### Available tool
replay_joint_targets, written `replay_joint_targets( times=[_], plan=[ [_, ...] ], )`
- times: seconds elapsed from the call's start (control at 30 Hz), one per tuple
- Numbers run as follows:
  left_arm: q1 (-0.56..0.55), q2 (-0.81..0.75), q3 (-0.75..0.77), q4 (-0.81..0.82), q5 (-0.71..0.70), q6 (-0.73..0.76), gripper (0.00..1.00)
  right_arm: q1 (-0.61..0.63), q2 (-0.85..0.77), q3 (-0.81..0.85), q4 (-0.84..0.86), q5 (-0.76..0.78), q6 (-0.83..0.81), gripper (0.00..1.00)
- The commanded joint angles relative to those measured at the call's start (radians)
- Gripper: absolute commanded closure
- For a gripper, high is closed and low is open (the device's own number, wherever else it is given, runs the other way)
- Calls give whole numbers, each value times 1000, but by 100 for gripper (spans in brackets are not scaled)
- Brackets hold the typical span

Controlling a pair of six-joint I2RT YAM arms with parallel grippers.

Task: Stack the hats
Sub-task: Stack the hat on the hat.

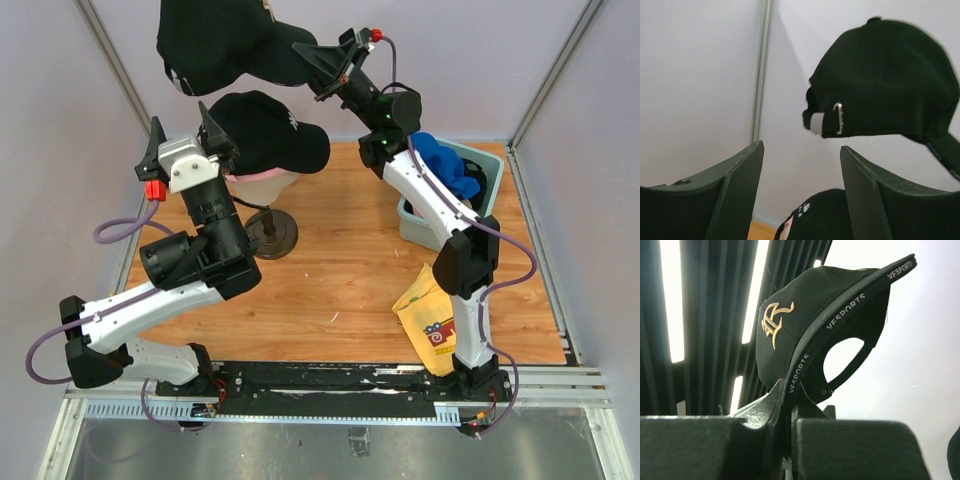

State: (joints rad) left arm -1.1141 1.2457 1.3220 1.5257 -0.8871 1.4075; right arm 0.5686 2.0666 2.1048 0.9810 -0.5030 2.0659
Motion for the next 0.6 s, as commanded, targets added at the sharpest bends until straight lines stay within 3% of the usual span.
replay_joint_targets(
  times=[0.0,0.17,0.23,0.33,0.37,0.57],
  plan=[
    [23,-31,9,307,-175,24,32,-38,32,99,59,-39,117,99],
    [23,-91,-54,296,-232,-32,38,-58,113,171,45,-79,151,100],
    [23,-109,-71,275,-239,-45,49,-62,152,216,26,-99,158,99],
    [23,-127,-74,273,-263,-49,74,-60,210,273,0,-120,165,99],
    [23,-134,-74,274,-269,-52,78,-59,228,288,-6,-125,167,99],
    [23,-145,-65,280,-271,-28,78,-49,264,278,0,-158,174,99]
  ],
)
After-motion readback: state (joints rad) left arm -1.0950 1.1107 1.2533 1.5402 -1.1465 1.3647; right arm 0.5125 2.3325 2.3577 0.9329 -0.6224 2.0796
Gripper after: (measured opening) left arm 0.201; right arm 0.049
